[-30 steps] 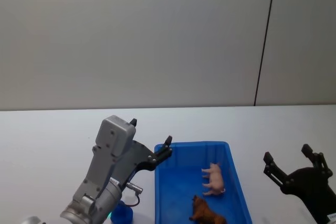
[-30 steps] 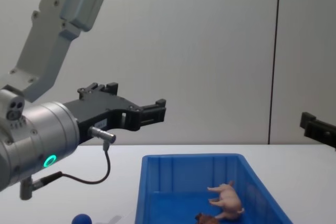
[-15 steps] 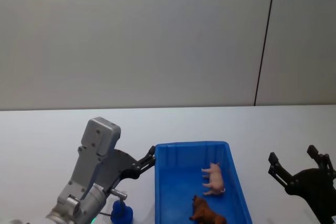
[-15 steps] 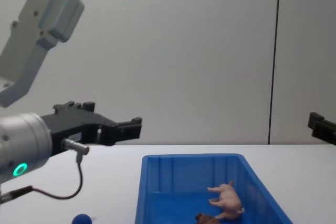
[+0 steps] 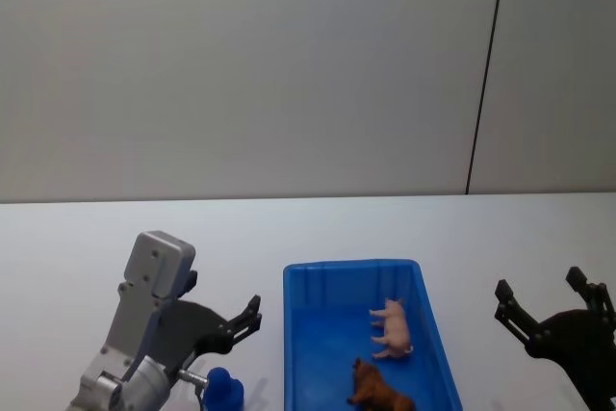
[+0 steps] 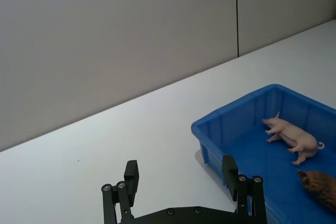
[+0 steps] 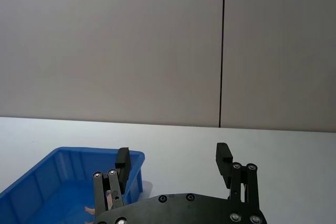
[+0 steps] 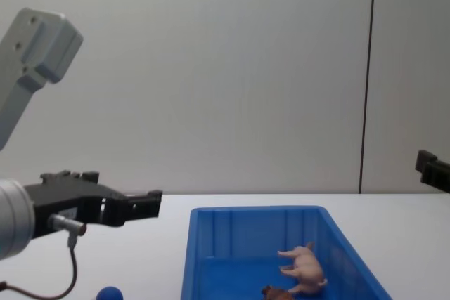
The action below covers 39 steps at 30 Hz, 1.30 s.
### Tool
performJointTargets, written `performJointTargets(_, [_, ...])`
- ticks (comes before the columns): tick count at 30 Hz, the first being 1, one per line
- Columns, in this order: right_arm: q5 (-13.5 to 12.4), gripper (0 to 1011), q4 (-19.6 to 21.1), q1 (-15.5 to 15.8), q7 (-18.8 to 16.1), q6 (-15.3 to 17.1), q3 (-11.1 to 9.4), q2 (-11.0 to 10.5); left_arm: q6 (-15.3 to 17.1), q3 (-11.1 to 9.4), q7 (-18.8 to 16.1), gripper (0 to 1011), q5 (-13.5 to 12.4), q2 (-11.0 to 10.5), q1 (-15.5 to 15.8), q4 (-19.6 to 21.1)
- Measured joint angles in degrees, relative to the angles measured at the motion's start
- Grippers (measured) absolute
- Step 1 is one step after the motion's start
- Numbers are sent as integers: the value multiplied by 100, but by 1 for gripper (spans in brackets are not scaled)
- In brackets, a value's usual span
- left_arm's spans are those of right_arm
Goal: Pick up the two dolls from the table and place them into the box.
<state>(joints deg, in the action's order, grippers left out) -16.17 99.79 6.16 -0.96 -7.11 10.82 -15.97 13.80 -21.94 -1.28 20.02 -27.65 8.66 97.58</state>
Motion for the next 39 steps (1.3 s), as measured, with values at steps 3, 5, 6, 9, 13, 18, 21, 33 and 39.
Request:
performJointTargets(3, [0,1001,1,2,5,0,0,-2,68,18,-11,1001,77,-29,-49,14])
performJointTargets(5, [0,1001,2,3,7,0,0,-3,96,26,-16,1001,110,-40,-70,16])
performJointTargets(6, [0,1001,2,4,8,0,-1,-3,127,33,-21,1001,143,-54,-95,18])
performJointTargets(9, [0,1001,4,5,10,0,-1,-4,164,44,-27,1001,182,-68,-122,19])
performJointTargets(13, [1,1001,7,7,13,0,-1,-5,228,60,-37,1001,249,-91,-179,12])
performJointTargets(18, [1,1001,9,10,17,1,-1,-6,289,69,-38,1002,292,-101,-227,-36])
performJointTargets(21, [1,1001,9,10,18,1,-1,-6,327,74,-29,1002,314,-102,-253,-83])
performJointTargets(33, [1,1001,9,10,18,1,0,-6,403,83,82,1002,350,-81,-280,-264])
performJointTargets(39, [1,1001,9,10,18,1,0,-6,427,87,172,1001,366,-54,-275,-368])
